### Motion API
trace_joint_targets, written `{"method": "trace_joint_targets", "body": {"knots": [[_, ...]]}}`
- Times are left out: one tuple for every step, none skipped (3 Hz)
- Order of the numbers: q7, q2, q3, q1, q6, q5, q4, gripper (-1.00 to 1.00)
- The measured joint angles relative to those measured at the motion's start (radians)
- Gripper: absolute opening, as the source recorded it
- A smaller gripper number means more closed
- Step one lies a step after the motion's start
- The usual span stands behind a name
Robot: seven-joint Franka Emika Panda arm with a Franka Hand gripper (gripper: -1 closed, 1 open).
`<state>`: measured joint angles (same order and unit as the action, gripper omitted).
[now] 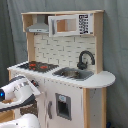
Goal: Play with the kitchen
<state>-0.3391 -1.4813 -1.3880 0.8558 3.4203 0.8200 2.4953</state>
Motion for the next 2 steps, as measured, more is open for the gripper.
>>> {"method": "trace_joint_targets", "body": {"knots": [[-0.118,0.0,0.001,0.0,0.004,0.0,0.001,-1.0],[-0.219,0.0,0.002,0.0,0.007,0.0,0.001,-1.0]]}}
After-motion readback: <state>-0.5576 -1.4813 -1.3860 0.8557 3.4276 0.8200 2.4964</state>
